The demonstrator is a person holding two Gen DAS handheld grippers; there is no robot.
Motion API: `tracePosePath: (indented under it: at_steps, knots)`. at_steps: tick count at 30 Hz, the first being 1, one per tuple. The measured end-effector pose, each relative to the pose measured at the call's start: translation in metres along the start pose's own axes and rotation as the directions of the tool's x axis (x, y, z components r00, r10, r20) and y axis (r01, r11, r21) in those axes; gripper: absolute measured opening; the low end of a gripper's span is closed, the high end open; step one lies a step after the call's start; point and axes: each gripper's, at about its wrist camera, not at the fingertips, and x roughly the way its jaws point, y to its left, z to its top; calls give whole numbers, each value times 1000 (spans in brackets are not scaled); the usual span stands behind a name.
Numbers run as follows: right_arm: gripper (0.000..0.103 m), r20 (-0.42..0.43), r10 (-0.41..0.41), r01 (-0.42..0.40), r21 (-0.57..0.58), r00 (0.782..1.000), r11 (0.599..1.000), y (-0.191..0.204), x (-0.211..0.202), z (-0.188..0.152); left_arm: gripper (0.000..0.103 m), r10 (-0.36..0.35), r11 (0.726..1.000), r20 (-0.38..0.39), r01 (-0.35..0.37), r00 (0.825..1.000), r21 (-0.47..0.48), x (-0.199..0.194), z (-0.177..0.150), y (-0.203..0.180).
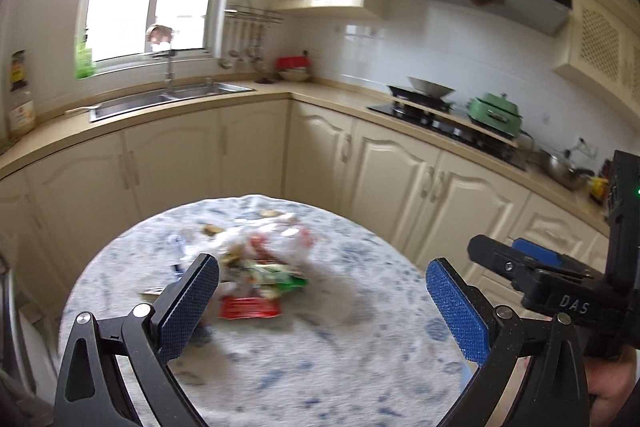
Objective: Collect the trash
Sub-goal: 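Return both tools to the table, then grasp the milk carton with the left tool while the right tool grasps the green-red wrapper stack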
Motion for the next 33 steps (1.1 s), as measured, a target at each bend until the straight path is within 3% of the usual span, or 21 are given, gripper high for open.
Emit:
tracePosePath:
  at_steps: [7,14,21,33]
  knots:
    - [103,-43,57,-61,-97,997,993,53,23,-2,102,111,992,7,-110,994,-64,-40,-20,40]
    - [103,-108,83,-100,-160,991,982,89,50,-11,102,171,980,-45,-175,984,-93,-29,-31,57]
    - [103,-219,77,-114,-164,973,980,96,103,-25,102,195,972,-139,-211,971,-106,38,-10,89]
    - [103,-426,70,-118,-88,902,989,83,234,-46,102,182,970,-338,-226,923,-94,164,-13,121]
